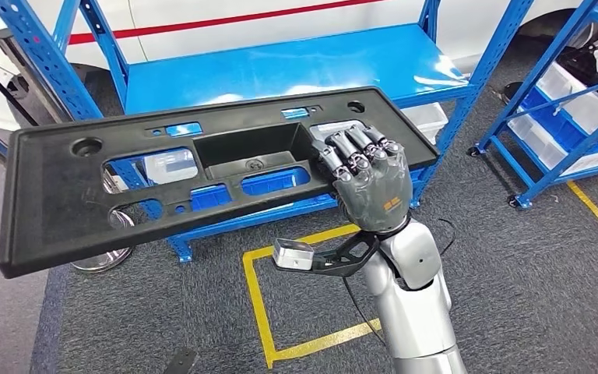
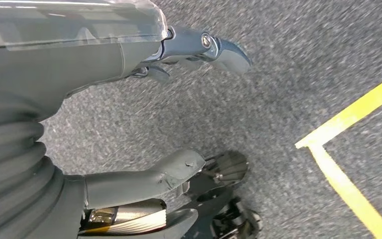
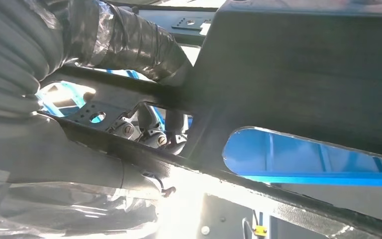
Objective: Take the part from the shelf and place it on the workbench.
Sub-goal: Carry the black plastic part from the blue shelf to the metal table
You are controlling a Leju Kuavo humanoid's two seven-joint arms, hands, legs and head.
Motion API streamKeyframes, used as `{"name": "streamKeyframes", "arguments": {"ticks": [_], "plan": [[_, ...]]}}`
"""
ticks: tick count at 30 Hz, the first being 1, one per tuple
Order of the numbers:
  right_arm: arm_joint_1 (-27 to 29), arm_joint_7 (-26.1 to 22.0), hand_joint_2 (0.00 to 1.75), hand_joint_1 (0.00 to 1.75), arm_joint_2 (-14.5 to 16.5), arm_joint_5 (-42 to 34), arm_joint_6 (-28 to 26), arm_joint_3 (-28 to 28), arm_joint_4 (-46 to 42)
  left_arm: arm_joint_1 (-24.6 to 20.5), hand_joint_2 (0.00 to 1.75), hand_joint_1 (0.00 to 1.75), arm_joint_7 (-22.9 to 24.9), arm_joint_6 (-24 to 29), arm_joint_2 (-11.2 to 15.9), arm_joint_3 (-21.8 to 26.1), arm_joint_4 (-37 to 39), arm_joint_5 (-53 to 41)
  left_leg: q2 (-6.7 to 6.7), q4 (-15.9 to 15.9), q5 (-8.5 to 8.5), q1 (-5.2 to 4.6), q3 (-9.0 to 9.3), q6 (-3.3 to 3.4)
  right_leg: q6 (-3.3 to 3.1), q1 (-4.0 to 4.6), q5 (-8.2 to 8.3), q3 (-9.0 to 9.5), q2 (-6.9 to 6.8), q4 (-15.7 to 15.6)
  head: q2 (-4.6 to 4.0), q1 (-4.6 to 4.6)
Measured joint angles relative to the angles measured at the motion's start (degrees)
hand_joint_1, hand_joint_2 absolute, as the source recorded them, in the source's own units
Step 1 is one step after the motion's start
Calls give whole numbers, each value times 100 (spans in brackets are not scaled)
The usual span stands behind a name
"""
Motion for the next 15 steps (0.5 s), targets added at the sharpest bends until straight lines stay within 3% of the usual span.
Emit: {"name": "streamKeyframes", "arguments": {"ticks": [2,4,6,8,10,12,13,14,15], "plan": [[-8,15,175,175,1,4,0,6,-1,-2,175,0,8,1,1,0,-2,5,-3,84,36,2,-118,-42,-2,-8,174,490,1,-718,0,0],[-13,32,175,175,1,11,0,15,-1,-2,175,0,16,0,2,0,-4,6,-6,146,74,-7,-191,-104,-47,11,180,732,12,-1137,0,-2],[-12,43,175,175,0,14,0,19,-1,1,175,0,19,1,2,0,-4,7,-8,156,123,-5,-222,-182,-129,30,208,711,17,-1176,0,-2],[-16,45,175,175,1,15,0,23,0,4,175,0,21,2,4,0,-4,10,-13,280,-6,17,-296,-248,-239,27,280,666,3,-1204,0,-1],[-19,51,175,175,2,15,0,34,1,6,175,0,26,3,6,0,-4,19,-17,781,-416,33,-491,-294,-331,27,359,593,-13,-1220,0,-2],[-14,59,175,175,2,19,1,43,4,11,175,0,29,4,5,0,-4,25,-16,1488,-806,38,-717,-316,-362,47,435,488,-17,-1216,0,-2],[-10,61,175,175,2,20,2,45,7,14,175,0,30,4,5,0,-4,26,-16,1683,-869,38,-743,-315,-367,61,472,435,-17,-1212,0,-2],[-6,62,175,175,2,21,2,45,9,17,175,0,31,4,5,0,-4,27,-17,1681,-829,36,-671,-300,-369,76,507,385,-15,-1209,0,-2],[-4,64,175,175,2,21,1,45,11,17,175,0,32,4,5,0,-4,28,-19,1443,-702,27,-479,-269,-369,89,538,345,-12,-1205,0,-2]]}}
